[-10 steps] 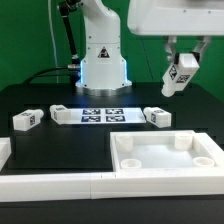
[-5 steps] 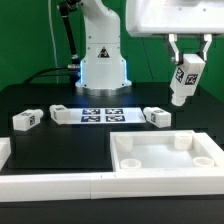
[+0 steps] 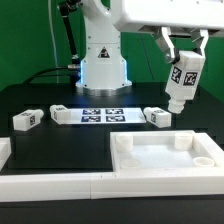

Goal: Assemble square table

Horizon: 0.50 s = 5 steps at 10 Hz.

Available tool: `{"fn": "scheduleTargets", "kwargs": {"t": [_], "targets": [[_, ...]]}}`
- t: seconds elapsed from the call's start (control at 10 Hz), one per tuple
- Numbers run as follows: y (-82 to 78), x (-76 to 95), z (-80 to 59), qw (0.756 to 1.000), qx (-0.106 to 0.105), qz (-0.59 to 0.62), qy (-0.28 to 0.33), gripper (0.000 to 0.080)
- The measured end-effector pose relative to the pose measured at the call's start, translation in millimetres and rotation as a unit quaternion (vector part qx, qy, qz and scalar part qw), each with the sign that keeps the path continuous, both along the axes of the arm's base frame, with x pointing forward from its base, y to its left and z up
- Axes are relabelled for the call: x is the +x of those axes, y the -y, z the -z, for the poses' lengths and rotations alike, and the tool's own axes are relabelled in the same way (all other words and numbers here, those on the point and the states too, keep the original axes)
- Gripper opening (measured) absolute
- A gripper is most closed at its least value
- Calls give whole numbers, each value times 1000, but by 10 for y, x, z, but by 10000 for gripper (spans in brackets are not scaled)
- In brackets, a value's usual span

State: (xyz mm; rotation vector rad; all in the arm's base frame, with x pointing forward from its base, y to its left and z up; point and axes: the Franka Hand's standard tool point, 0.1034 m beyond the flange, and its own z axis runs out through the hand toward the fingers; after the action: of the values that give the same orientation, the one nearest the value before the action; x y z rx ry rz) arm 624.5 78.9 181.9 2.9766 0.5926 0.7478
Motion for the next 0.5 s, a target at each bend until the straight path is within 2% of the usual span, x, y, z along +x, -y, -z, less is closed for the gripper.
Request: {"fn": "scheduleTargets", "kwargs": {"t": [0.4, 0.5], "targets": [[12, -17, 38, 1000, -3, -5, -3, 291], [87, -80, 156, 1000, -5, -9, -15, 291]]}}
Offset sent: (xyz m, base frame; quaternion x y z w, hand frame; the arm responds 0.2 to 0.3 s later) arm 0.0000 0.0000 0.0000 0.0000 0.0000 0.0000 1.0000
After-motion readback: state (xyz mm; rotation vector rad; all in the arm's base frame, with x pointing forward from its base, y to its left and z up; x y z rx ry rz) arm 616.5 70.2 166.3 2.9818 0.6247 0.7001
